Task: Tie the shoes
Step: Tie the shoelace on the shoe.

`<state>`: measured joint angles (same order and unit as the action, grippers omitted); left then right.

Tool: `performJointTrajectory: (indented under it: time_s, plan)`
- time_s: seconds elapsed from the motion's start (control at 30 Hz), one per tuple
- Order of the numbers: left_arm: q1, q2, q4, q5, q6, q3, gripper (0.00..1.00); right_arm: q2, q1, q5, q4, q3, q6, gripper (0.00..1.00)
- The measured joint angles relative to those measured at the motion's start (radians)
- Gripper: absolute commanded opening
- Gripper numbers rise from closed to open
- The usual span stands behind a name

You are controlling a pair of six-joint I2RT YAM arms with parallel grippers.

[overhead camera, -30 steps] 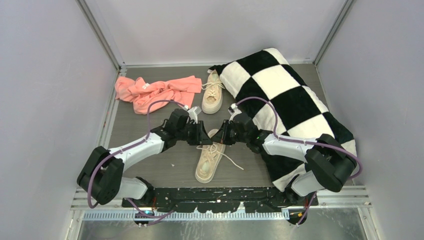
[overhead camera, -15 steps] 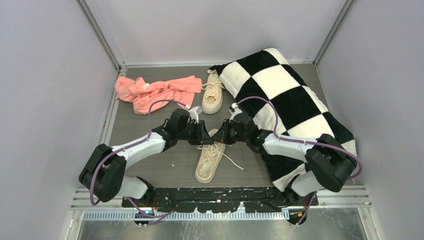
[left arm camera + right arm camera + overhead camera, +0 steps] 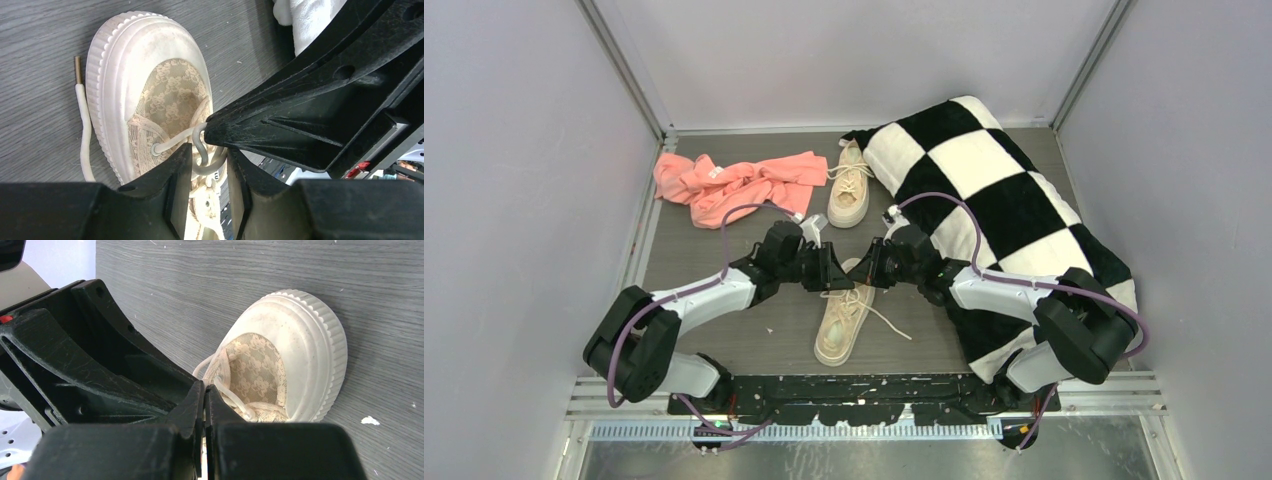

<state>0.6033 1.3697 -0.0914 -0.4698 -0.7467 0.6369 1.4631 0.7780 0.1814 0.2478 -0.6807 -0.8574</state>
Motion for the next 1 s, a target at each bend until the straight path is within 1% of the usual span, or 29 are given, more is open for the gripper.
performJointTrajectory:
  time_s: [0.07,0.13,0.23,0.47,0.5,0.53,0.57,0.6,0.63,0.67,0.73,0.9,1.0]
  plan:
    - [0.000,-0.002,-0.008,0.007,-0.006,-0.008,0.36,0.000,0.000,0.000,0.000,0.000,0.000,0.01]
    - [0.000,-0.006,-0.014,0.014,-0.010,-0.014,0.33,0.000,0.000,0.000,0.000,0.000,0.000,0.01]
    - [0.000,-0.013,-0.027,0.023,-0.014,-0.023,0.23,0.000,0.000,0.001,0.000,0.000,0.000,0.01]
    - [0.003,-0.024,-0.049,0.033,-0.034,-0.034,0.08,0.000,0.000,0.001,0.001,0.000,0.000,0.01]
    - [0.003,-0.024,-0.049,0.034,-0.034,-0.034,0.04,-0.001,0.000,0.000,0.001,0.000,0.000,0.03]
    - [0.004,-0.024,-0.050,0.034,-0.035,-0.034,0.01,-0.002,0.000,0.000,0.000,0.000,0.000,0.12]
    - [0.004,-0.024,-0.051,0.034,-0.035,-0.034,0.01,-0.005,0.000,0.000,0.000,0.000,0.000,0.21]
    - [0.004,-0.024,-0.053,0.034,-0.037,-0.034,0.00,-0.008,0.000,0.000,0.000,0.000,0.001,0.34]
    - [0.004,-0.024,-0.054,0.034,-0.035,-0.034,0.00,-0.013,0.000,-0.002,-0.002,0.000,0.002,0.40]
    - [0.004,-0.024,-0.052,0.033,-0.035,-0.034,0.00,-0.019,0.000,-0.010,-0.005,0.000,0.003,0.42]
    - [0.004,-0.024,-0.055,0.036,-0.035,-0.037,0.00,-0.047,-0.002,-0.024,-0.025,0.000,0.013,0.41]
    - [0.004,-0.024,-0.055,0.041,-0.036,-0.038,0.00,-0.164,-0.001,-0.040,-0.080,0.000,0.047,0.21]
    - [0.004,-0.024,-0.055,0.043,-0.036,-0.038,0.01,-0.192,0.003,-0.021,-0.089,0.000,0.064,0.17]
